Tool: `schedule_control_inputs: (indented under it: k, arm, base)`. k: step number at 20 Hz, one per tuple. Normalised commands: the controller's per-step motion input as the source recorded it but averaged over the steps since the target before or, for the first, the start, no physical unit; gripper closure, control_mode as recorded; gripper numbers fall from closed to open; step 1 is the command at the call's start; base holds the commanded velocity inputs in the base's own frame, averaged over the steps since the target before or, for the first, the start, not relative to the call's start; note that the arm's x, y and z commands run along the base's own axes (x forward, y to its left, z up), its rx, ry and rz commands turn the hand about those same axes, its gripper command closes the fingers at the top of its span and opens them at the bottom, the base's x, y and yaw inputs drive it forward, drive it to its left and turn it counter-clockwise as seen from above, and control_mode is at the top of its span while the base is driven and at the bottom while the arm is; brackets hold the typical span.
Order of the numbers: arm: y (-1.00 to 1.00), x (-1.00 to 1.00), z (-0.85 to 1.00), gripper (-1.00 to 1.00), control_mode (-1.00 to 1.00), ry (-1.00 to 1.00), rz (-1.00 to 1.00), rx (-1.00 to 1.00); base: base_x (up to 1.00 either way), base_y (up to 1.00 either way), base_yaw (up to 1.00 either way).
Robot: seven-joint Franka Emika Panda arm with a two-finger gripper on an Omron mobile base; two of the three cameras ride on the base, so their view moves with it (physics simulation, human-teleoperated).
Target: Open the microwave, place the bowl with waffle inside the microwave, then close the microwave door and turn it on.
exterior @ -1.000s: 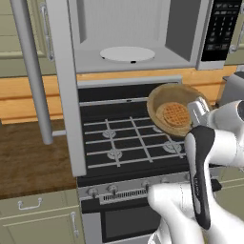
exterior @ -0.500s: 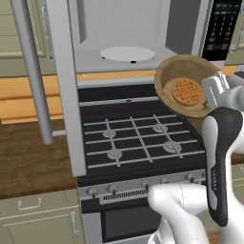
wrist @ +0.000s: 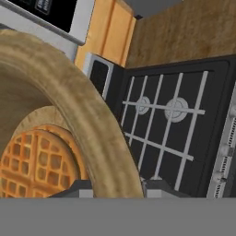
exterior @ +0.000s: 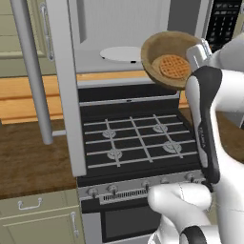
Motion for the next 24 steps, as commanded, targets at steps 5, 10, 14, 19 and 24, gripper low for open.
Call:
schedule_control_inputs:
  k: [5,10,14,19,24]
  arm:
    - [0.26,0.82,0.48,1.00,-1.00,0.09,0.00,-0.05]
    - [0.12,0.89,0.49,1.00,-1.00,0.13,0.00,-0.03]
    - [0.14,0.95,0.26,1.00,-1.00,0.02,0.00,0.00]
    - [0.24,0.87,-0.19,1.00,-1.00,-0.10,0.00,0.07]
    - [0.20,0.82,-0.33,1.00,-1.00,-0.01,0.00,0.08]
  base:
    - [0.00,0.00,0.00]
    - [0.00,0.00,0.00]
    - [0.00,0.00,0.00]
    - [0.00,0.00,0.00]
    - [0.00,0.00,0.00]
